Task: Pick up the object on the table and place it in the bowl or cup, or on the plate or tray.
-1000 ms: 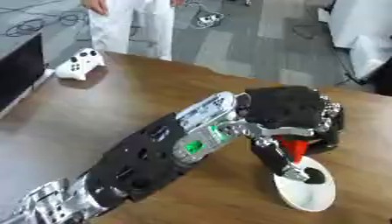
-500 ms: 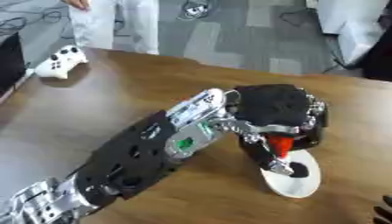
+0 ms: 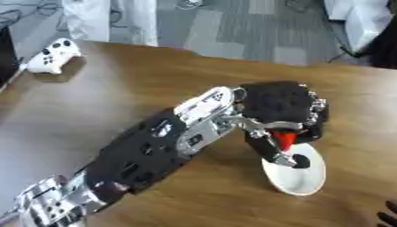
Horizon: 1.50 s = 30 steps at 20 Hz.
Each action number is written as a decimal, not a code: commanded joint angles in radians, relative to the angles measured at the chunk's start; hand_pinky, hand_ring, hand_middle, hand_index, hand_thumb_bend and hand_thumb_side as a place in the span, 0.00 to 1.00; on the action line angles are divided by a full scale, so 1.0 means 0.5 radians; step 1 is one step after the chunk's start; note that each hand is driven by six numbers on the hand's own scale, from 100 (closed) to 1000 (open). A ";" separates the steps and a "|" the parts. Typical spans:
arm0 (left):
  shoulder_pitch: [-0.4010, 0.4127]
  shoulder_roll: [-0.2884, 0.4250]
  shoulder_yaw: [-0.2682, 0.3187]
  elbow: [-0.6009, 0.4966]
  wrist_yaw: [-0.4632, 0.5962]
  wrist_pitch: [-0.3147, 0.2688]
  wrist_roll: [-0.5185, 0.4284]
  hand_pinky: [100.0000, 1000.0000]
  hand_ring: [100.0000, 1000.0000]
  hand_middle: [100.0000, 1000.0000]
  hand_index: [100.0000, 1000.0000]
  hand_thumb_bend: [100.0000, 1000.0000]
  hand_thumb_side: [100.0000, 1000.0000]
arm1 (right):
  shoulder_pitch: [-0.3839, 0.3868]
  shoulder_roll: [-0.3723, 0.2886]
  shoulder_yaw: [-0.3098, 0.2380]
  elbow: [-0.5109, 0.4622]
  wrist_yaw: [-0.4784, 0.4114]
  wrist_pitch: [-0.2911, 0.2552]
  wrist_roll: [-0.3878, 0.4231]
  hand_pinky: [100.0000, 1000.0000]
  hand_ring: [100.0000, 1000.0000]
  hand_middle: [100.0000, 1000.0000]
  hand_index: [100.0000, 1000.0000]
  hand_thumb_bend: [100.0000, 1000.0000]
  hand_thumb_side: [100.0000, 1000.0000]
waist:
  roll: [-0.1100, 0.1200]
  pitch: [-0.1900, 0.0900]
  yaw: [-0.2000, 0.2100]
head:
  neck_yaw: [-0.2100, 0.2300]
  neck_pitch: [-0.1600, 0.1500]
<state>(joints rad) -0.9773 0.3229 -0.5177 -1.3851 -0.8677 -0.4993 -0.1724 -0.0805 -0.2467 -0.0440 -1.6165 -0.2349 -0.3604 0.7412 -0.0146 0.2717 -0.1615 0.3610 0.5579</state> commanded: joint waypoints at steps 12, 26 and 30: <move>-0.096 -0.070 0.006 0.060 -0.029 -0.051 0.059 0.00 0.00 0.00 0.14 0.26 0.07 | -0.023 -0.023 0.002 -0.018 0.032 -0.047 0.067 0.94 0.95 1.00 1.00 0.00 0.48 | 0.022 -0.043 0.000 | -0.014 0.012; -0.163 -0.066 -0.042 -0.100 0.198 -0.002 -0.093 0.00 0.00 0.00 0.15 0.26 0.07 | -0.024 -0.022 0.007 0.019 0.033 -0.066 0.078 0.94 0.95 1.00 1.00 0.00 0.48 | 0.014 -0.073 -0.012 | -0.008 -0.019; -0.164 -0.078 -0.035 -0.064 0.168 -0.012 -0.085 0.00 0.00 0.00 0.15 0.26 0.07 | -0.032 -0.020 0.010 0.006 0.031 -0.059 0.085 0.94 0.95 1.00 1.00 0.00 0.48 | 0.024 -0.055 -0.028 | -0.012 -0.025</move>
<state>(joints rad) -1.0335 0.2880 -0.5452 -1.4106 -0.7801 -0.5014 -0.2144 -0.0849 -0.2466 -0.0383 -1.5970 -0.2168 -0.3552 0.7464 -0.0010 0.2584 -0.1739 0.3598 0.5623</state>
